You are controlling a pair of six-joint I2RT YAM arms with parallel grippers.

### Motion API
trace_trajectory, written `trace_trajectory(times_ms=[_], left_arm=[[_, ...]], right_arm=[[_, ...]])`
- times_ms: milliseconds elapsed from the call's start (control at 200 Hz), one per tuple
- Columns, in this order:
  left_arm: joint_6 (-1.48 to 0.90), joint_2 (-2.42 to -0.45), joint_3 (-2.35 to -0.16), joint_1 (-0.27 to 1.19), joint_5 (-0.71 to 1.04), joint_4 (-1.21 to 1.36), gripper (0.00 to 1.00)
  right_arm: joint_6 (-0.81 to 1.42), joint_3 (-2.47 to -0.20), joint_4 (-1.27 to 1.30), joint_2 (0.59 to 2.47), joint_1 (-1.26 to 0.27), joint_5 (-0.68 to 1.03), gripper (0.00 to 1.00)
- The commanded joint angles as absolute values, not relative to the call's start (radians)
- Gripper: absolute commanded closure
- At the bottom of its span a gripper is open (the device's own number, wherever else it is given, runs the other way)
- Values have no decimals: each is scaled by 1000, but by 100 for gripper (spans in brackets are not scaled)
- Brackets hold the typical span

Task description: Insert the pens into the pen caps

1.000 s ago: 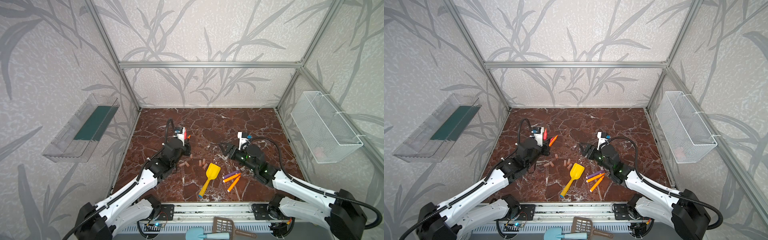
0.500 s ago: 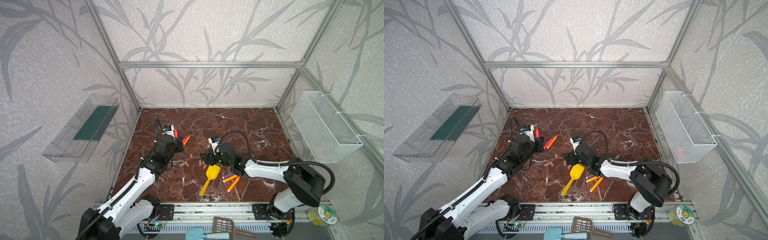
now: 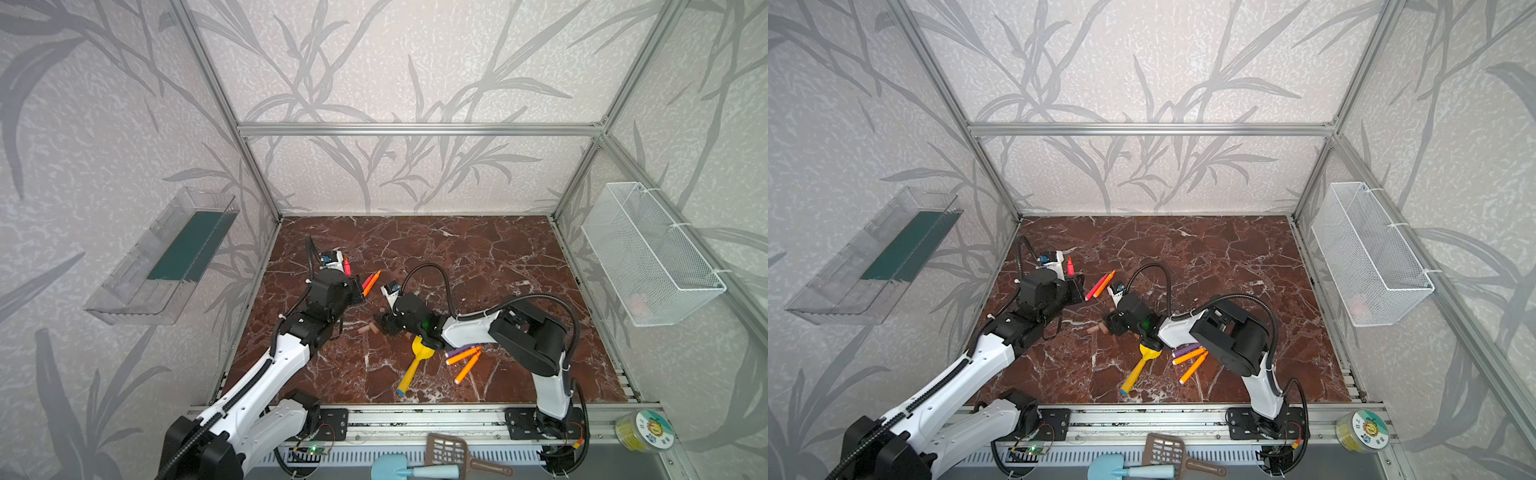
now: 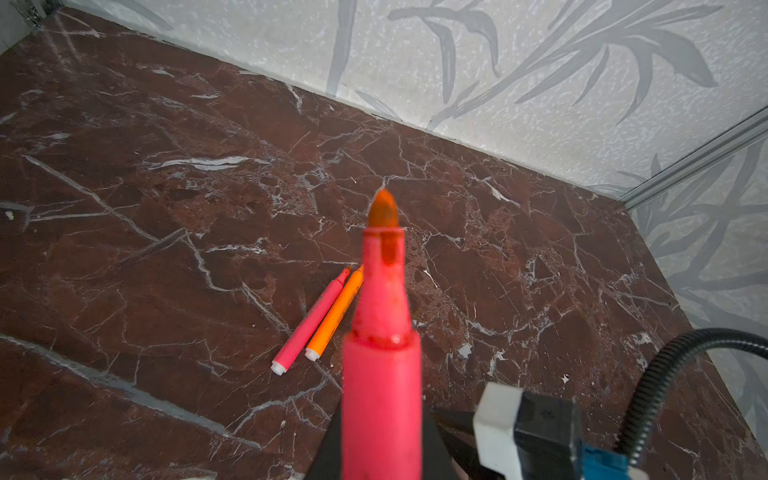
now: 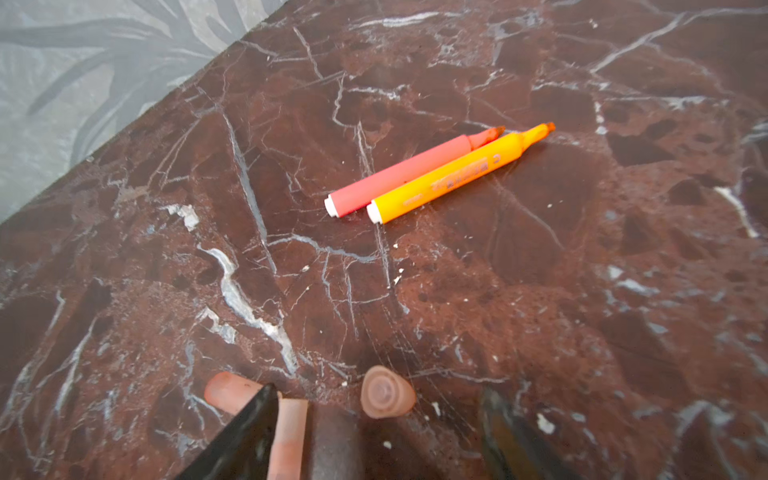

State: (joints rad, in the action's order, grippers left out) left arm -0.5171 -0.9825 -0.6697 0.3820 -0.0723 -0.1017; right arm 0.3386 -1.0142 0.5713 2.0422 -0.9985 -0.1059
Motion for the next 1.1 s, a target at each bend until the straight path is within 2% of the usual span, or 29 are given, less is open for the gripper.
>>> trace_trajectory(times_ms=[0, 390, 545, 725, 900, 1095], left_arm=[[-537, -978, -663, 377, -67, -110, 100], [-544, -975, -659, 376, -54, -105, 100], [-544, -976, -658, 376, -54, -103, 100], [-545, -983, -660, 376, -45, -97, 100], [-547, -982, -660, 375, -43, -98, 100], [-546, -985, -658, 376, -39, -95, 100]], right_arm=[[297, -1072, 607, 2079, -1017, -187, 31], [308, -1187, 550, 2192, -1017, -294, 39], [324, -1257, 489, 2238, -1017, -339, 49], [324, -1274, 486, 2253, -1017, -342, 53], [329, -1278, 477, 2256, -1017, -348, 63], [341, -1251, 494, 2240, -1017, -348, 80]])
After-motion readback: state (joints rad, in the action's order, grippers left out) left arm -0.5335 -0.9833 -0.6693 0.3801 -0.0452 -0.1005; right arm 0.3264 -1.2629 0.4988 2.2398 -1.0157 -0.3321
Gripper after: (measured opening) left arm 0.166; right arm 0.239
